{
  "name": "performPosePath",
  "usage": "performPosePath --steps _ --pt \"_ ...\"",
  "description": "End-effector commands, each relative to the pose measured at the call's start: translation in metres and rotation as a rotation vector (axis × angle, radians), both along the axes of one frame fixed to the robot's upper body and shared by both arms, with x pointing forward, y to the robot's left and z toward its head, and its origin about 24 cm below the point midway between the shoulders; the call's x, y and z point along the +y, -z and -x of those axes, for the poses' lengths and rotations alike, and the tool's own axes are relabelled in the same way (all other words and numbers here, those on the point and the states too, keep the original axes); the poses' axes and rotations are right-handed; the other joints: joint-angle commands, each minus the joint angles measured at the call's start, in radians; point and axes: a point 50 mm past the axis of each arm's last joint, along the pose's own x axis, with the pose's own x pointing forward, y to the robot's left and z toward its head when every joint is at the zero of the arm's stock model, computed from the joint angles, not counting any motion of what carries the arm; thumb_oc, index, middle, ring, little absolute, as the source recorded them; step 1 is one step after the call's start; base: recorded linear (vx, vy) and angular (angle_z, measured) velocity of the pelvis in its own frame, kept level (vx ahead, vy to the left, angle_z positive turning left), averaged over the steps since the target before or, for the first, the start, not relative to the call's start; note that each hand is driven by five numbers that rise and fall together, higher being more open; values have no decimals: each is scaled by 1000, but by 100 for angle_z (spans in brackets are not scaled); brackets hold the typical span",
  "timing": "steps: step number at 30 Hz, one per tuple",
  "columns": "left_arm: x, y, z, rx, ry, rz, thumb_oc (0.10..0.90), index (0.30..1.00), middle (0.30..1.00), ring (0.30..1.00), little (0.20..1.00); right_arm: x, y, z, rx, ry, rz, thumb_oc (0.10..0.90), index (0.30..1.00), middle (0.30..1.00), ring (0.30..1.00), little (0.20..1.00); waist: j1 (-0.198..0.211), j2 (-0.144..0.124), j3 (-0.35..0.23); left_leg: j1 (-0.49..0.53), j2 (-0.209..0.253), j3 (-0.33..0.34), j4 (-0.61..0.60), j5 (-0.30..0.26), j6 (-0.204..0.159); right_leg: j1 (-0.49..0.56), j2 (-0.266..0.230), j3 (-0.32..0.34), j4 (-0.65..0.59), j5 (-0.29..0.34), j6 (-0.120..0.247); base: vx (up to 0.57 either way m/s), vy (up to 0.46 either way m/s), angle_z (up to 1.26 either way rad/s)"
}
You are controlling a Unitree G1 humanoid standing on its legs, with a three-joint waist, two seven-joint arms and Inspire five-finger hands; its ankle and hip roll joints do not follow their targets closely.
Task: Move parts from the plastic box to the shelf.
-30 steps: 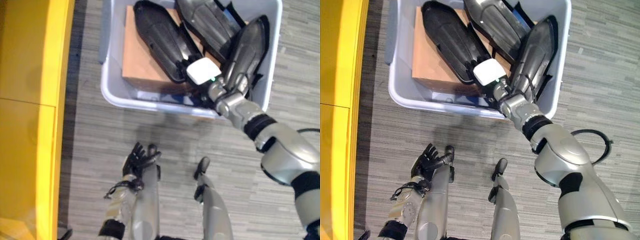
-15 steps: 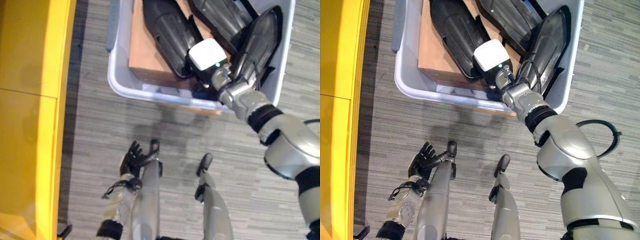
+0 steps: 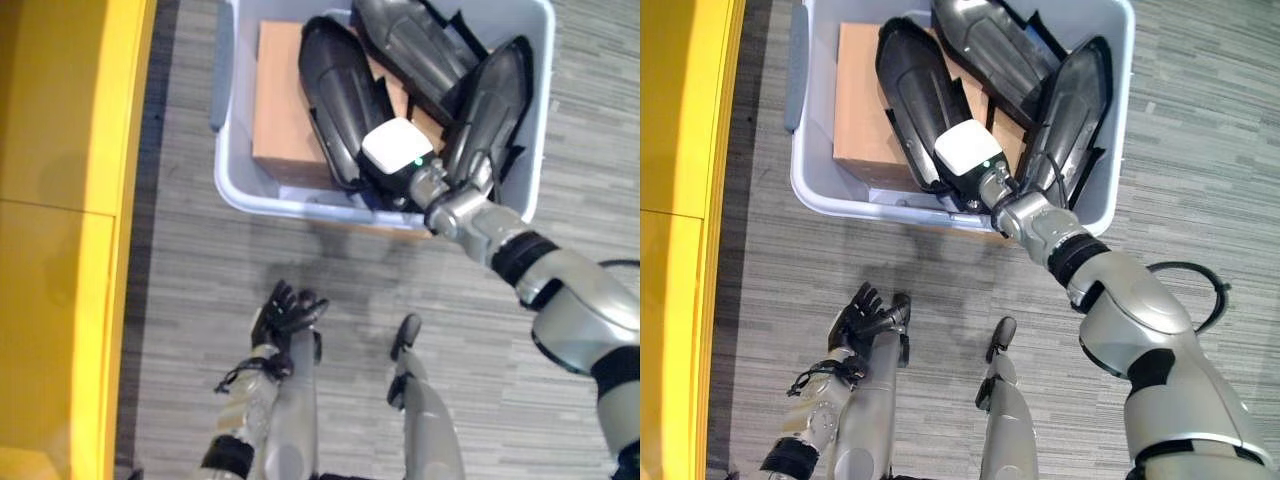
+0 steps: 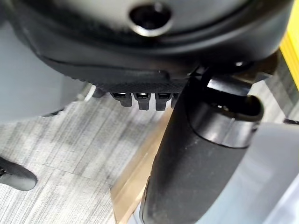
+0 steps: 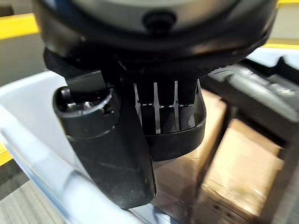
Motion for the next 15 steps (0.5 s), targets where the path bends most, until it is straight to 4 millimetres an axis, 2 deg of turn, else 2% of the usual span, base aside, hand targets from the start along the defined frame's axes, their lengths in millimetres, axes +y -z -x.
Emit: performPosePath --steps 1,11,15 --pt "-14 -13 -3 -90 39 7 900 1000 1000 1000 1000 -10 -43 5 -181 -44 -46 400 300 300 300 300 8 7 -7 179 40 -9 -247 151 -119 117 -34 22 38 -88 -4 -31 -31 -1" --pt "-11 -13 -6 -86 55 -28 900 1000 1000 1000 1000 -10 -85 22 -383 -111 -86 400 300 300 300 300 2 17 -7 382 32 19 -321 171 -104 269 -39 25 13 -110 -4 -14 -29 -6" --pt "-10 -12 -6 -81 68 -34 900 1000 1000 1000 1000 -8 -93 28 -428 -139 -61 400 300 300 300 300 1 23 -7 446 24 27 -349 176 -94 317 -39 31 7 -115 -3 -17 -13 -6"
